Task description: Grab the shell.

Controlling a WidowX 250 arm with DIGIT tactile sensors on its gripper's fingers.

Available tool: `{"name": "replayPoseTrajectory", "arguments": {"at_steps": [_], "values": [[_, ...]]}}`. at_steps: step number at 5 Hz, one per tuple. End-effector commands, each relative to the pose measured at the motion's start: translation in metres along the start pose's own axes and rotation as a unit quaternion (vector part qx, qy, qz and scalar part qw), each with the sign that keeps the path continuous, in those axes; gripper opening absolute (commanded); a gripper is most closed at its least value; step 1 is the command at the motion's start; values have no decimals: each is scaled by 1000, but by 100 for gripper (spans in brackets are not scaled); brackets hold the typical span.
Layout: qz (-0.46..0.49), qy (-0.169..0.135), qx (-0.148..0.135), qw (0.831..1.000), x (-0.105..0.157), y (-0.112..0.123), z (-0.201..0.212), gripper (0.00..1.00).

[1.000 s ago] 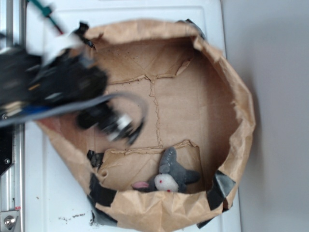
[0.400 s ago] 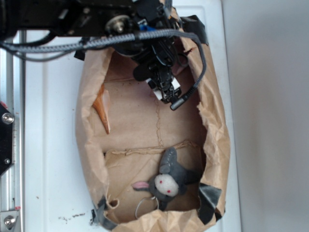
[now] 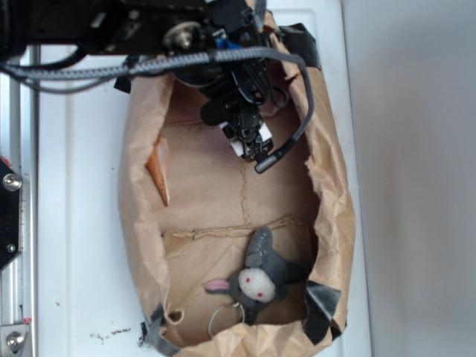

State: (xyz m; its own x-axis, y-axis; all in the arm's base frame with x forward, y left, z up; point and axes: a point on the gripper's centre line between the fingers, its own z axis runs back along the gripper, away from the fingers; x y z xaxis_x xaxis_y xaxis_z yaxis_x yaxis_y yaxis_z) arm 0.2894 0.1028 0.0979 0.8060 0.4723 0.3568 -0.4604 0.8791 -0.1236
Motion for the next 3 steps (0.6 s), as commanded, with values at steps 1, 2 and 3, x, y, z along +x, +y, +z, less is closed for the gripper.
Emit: {"name": "replayPoseTrajectory", "arguments": {"at_steps": [1,2,3], "values": [[-150,76,-82,982,-8,-26,36,100],[-204,75,-80,973,-30,-18,37,100],[-255,60,-81,962,-40,-5,27,100]]}}
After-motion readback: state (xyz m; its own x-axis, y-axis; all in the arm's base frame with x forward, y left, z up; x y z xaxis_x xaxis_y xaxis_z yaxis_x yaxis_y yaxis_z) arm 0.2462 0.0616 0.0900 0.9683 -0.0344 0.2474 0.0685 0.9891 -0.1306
